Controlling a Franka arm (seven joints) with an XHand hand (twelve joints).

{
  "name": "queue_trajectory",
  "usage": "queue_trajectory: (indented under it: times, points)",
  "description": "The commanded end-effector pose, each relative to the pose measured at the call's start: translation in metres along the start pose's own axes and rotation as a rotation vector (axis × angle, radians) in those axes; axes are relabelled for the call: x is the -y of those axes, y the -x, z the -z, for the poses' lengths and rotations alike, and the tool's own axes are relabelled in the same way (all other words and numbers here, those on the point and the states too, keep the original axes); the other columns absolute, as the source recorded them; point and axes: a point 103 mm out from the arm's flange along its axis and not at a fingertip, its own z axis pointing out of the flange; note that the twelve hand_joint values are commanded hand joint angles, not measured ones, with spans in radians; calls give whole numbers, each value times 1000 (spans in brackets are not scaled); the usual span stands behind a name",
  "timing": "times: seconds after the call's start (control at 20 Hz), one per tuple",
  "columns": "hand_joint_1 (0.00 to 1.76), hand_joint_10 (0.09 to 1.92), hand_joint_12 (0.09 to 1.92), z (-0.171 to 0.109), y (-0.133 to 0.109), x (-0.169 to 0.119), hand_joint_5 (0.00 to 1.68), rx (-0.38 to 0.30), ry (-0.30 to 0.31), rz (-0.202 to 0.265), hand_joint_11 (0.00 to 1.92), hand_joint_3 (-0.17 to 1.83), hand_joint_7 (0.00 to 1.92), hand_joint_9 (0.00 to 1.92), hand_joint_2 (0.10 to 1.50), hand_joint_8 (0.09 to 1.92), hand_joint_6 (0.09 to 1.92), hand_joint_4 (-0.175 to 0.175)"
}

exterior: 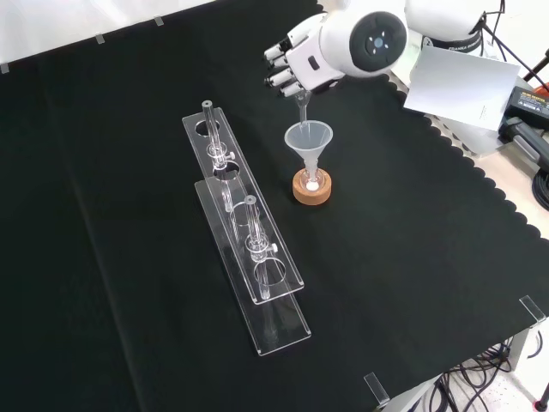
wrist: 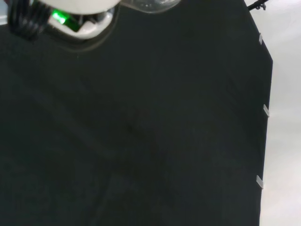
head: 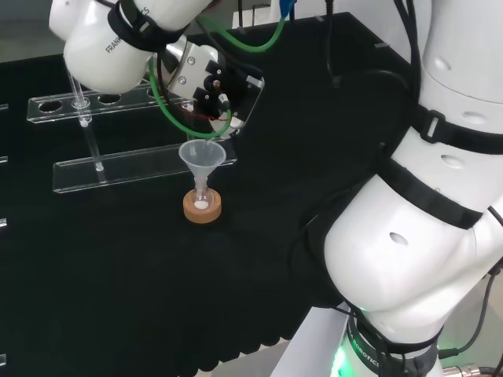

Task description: Pour all the NaCl from the weighing funnel into the round-bottom flask.

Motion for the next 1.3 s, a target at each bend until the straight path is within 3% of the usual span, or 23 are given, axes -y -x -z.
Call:
queue_trajectory:
  times: [0.05, 0.45, 1.3]
  points:
    - [1113, 138, 893, -17, 9, 1, 1259, -181, -14, 0, 1052, 643, 780, 1227, 670, 608, 695, 175]
    - [1113, 136, 892, -39, 27, 3, 1259, -381, 5, -26, 1054, 644, 782, 1229, 670, 610, 697, 175]
    - [1112, 131, 889, -64, 45, 8, 1257, -684, 90, -78, 1056, 645, 785, 1232, 670, 613, 700, 175]
